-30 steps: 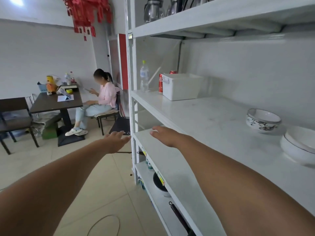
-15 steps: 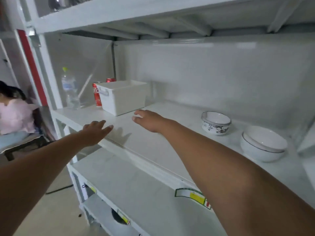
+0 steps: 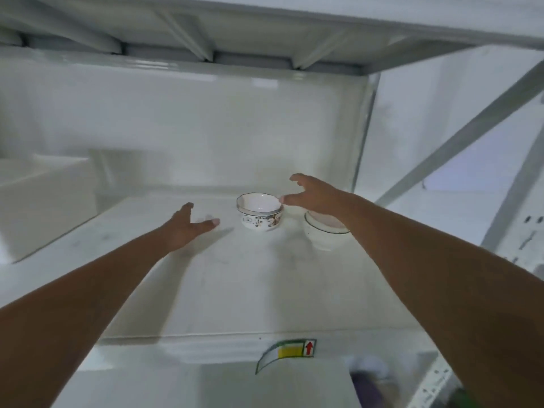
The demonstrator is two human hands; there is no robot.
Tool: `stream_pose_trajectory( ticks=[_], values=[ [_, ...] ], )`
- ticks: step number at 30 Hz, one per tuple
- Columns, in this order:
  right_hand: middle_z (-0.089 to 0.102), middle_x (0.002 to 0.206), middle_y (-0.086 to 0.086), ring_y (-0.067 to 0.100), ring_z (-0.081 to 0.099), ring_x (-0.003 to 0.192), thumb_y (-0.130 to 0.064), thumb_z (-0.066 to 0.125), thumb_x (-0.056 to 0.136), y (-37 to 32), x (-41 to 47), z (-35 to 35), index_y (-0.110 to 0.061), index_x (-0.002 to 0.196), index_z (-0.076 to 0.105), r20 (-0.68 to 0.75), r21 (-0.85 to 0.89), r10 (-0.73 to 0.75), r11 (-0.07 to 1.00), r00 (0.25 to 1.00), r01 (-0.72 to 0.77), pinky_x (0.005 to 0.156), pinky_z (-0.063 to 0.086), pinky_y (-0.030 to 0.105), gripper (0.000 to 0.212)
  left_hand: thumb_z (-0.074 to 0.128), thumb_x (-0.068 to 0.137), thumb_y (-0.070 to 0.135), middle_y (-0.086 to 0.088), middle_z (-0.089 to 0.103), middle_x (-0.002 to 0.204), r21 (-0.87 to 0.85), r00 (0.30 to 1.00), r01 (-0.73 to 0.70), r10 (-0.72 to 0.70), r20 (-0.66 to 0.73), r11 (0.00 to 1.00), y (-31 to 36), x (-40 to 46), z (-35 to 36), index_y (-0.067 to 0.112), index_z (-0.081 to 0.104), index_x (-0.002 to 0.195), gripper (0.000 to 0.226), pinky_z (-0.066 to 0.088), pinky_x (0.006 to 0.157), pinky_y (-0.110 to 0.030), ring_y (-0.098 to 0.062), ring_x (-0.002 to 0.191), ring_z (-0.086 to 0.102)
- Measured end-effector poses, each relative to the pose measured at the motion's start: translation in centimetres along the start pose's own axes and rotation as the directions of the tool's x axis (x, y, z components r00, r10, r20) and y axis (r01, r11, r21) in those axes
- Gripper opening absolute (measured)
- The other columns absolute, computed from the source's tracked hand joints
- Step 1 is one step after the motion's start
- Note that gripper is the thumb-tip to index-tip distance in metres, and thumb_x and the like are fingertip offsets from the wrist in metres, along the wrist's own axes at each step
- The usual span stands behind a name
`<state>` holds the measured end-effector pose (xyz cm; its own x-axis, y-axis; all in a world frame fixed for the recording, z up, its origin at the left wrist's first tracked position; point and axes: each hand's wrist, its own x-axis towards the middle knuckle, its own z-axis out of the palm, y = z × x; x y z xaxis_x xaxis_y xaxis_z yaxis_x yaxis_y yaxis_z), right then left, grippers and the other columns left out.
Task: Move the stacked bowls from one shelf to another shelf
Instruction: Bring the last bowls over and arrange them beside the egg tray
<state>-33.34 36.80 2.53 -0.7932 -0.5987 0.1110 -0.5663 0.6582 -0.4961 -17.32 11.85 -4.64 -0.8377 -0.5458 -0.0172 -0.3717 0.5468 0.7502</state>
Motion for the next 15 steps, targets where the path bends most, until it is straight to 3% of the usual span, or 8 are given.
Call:
stream_pose_trajectory(
  ticks=[3,5,8,11,13,15],
  values=[
    [0.029,0.159,0.008,0.031,0.029,0.147,-0.065,0.074,0.073,4.1,-1.4,-1.6,-0.024,0.156,0.024,-0.052,-0.068,0.127,0.989,0.990,-0.131,0.117,0.029,0.047,0.105,0.072,0.074,0.060,-0.011,0.019,0.161,-0.058,0.999,-0.032,0.033,0.023,0.998,1.9,1.7,3.2,0.019,0.009,0.155,0.111,0.028,0.115,-0.041,-0.028,0.145,0.028],
    [0.026,0.158,0.009,0.034,0.028,0.146,-0.067,0.078,0.068,6.2,-2.3,-2.0,-0.026,0.157,0.019,-0.086,-0.069,0.213,0.973,0.973,-0.219,0.115,0.031,0.048,0.114,0.077,0.059,0.065,-0.012,0.018,0.160,-0.108,0.996,-0.049,0.056,0.062,0.993,3.0,2.4,4.7,0.020,0.007,0.155,0.127,0.029,0.115,-0.041,-0.028,0.145,0.028],
    [0.028,0.153,0.008,0.032,0.035,0.139,-0.067,0.084,0.056,8.5,-3.1,-1.6,-0.028,0.156,0.017,-0.098,0.065,0.301,0.953,0.949,-0.296,0.111,0.038,0.047,0.126,0.076,0.038,0.067,-0.009,0.022,0.158,-0.183,0.995,-0.070,0.082,0.056,0.981,4.2,2.8,6.3,0.020,0.009,0.154,0.142,0.034,0.110,-0.037,-0.027,0.143,0.031],
    [0.037,0.147,0.003,0.026,0.044,0.130,-0.072,0.086,0.040,10.1,-3.8,-0.4,-0.036,0.151,0.021,-0.057,0.328,0.330,0.898,0.942,-0.294,0.102,0.044,0.043,0.133,0.078,0.028,0.064,-0.002,0.039,0.144,-0.254,0.989,-0.149,0.150,-0.017,0.956,4.7,3.3,7.7,0.016,0.026,0.146,0.137,0.038,0.097,-0.028,-0.021,0.132,0.042],
    [0.039,0.146,-0.001,0.022,0.044,0.129,-0.059,0.091,0.050,10.4,-4.3,0.7,-0.034,0.153,0.017,-0.022,0.427,0.279,0.871,0.960,-0.243,0.099,0.043,0.037,0.130,0.081,0.031,0.060,0.005,0.041,0.132,-0.277,0.984,-0.180,0.178,-0.035,0.944,4.8,3.7,8.3,0.015,0.030,0.142,0.130,0.039,0.091,-0.027,-0.014,0.121,0.044],
    [0.035,0.149,0.001,0.022,0.041,0.133,-0.044,0.094,0.059,10.8,-4.2,1.7,-0.029,0.157,0.012,-0.067,0.424,0.235,0.887,0.970,-0.185,0.106,0.039,0.036,0.129,0.081,0.030,0.060,0.004,0.047,0.131,-0.308,0.981,-0.196,0.186,-0.059,0.931,4.7,4.3,8.8,0.018,0.033,0.136,0.124,0.043,0.088,-0.028,-0.015,0.116,0.049]
  ],
)
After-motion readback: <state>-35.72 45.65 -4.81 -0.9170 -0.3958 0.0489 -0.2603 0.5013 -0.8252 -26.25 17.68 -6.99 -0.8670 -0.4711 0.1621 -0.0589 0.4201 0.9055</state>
